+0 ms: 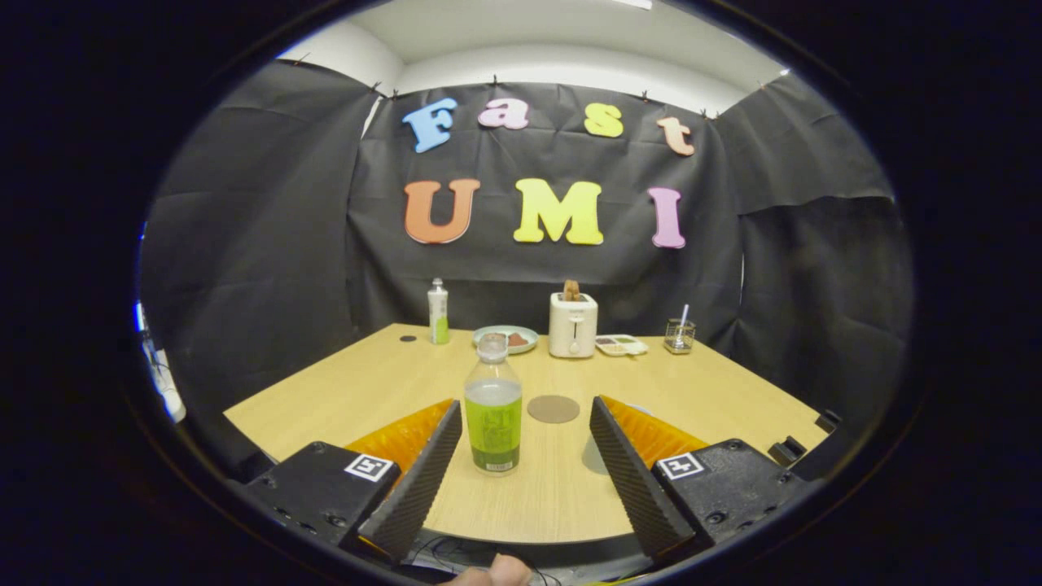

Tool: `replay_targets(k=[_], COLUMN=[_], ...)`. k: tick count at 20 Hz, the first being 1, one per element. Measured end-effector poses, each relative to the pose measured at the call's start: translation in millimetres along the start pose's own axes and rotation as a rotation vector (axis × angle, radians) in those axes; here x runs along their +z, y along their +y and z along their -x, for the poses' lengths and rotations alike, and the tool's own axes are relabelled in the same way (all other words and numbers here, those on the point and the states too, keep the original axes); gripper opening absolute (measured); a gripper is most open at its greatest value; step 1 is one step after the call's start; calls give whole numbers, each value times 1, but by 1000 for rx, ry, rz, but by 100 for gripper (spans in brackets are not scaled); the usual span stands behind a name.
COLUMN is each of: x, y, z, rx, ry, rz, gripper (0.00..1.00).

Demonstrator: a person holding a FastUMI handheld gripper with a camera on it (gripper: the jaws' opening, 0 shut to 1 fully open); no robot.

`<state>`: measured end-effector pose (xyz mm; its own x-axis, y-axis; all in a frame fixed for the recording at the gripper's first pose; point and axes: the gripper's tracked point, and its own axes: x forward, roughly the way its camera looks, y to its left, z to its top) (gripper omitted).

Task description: Take the bottle from table, then pour the juice into the cup, finally place the bottle on the coaster

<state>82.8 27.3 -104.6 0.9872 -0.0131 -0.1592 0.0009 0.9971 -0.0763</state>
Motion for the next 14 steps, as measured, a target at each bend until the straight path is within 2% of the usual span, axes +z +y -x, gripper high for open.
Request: replay_targets(k=[3,5,8,14], x=[-15,-14,-17,-18], y=[9,20,13,36], z=[-25,-34,-51,-88], rx=[19,59,12,12], ry=[30,-1,-26,-59], rz=[0,9,32,82], gripper=[100,100,100,100])
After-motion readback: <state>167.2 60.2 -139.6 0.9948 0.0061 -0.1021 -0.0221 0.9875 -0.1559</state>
